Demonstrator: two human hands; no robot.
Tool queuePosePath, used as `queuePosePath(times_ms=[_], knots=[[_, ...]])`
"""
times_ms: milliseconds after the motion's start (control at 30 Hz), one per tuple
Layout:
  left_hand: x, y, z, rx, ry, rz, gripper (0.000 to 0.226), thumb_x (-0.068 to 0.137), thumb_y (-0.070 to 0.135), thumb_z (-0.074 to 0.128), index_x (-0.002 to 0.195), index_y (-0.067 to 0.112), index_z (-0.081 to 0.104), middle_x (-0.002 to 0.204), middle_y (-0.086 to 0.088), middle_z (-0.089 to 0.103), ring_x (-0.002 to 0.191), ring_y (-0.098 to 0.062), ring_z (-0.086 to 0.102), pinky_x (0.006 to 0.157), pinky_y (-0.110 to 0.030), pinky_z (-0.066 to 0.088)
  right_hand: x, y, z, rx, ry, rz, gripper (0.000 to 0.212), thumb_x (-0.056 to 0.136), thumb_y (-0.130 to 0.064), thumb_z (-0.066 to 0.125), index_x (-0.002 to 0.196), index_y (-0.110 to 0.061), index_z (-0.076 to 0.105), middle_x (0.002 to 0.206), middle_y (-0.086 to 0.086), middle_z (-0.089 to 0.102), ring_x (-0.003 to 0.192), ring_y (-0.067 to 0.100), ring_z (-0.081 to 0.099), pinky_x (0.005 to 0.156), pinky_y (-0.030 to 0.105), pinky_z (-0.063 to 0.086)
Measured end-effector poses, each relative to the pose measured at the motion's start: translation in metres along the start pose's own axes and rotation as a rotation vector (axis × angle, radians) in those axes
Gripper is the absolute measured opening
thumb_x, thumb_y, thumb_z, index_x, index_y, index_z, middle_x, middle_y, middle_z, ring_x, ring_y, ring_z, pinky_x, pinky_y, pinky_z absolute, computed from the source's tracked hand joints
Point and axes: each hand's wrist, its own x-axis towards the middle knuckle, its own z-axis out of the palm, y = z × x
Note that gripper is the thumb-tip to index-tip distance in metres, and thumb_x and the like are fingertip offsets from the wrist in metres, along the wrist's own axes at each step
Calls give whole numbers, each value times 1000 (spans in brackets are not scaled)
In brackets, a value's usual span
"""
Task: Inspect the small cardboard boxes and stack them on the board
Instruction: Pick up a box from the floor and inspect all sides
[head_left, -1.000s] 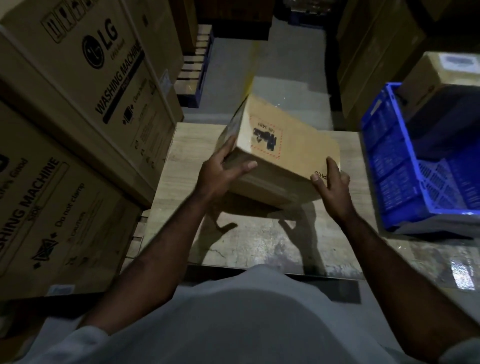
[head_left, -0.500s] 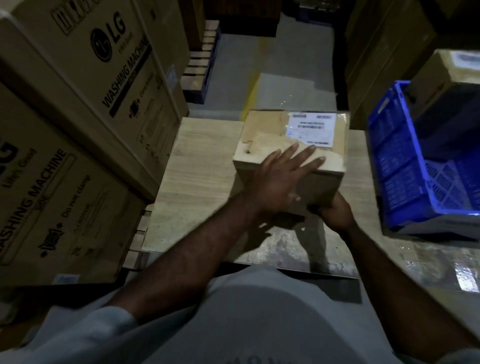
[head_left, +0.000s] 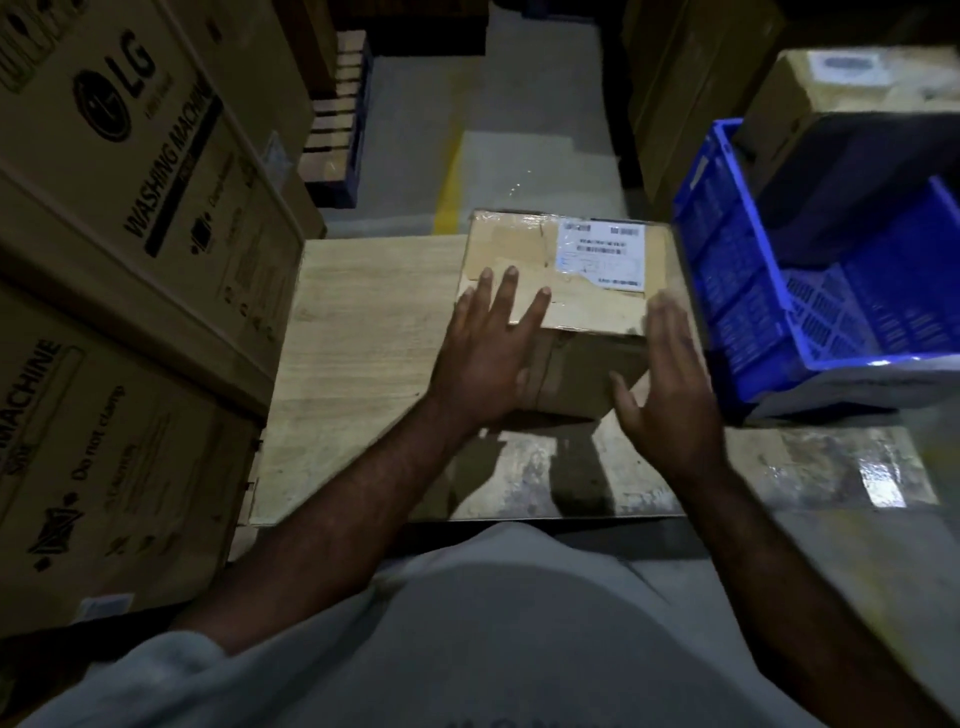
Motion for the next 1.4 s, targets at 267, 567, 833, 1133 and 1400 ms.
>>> queuePosePath(times_ms=[267, 567, 833, 1133, 1400], knots=[[-1, 9, -3, 30, 29, -29, 103, 77, 70, 65, 162, 28, 25, 168, -20, 17, 151, -55, 13, 121, -64, 13, 14, -8, 2, -289, -239, -35, 96, 85, -24, 80, 162, -4, 26, 169, 19, 25, 158, 33, 19, 129, 51, 14], [0, 4, 3, 61, 75, 7, 101, 76, 76, 54, 161, 27, 29, 166, -21, 24, 149, -53, 21, 121, -63, 21, 17, -17, 5, -392, -252, -25, 91, 89, -37, 68, 160, 1, 26, 167, 24, 27, 157, 36, 22, 128, 52, 16], [29, -7, -20, -58, 16, -17, 97, 84, 86, 23, 159, 24, 32, 168, -12, 23, 154, -39, 20, 123, -56, 15, 61, -26, -8, -196, -189, 10, 70, 102, -55, 30, 159, -14, 35, 170, 19, 22, 159, 35, 14, 127, 56, 12], [94, -29, -24, -112, -120, -144, 89, 94, 81, 20, 164, 26, 14, 172, -12, 2, 158, -29, 5, 124, -57, 5, 128, -8, 5, -292, -322, 131, 76, 104, -59, 28, 164, -13, 22, 171, 21, 14, 159, 36, 10, 127, 60, 7], [94, -28, -19, -172, -87, -163, 91, 93, 81, 30, 163, 24, 20, 172, -11, 5, 158, -28, 5, 124, -52, 8, 127, -4, 15, -287, -358, 141, 76, 105, -55, 33, 165, -10, 20, 171, 23, 11, 159, 37, 11, 127, 54, 10]])
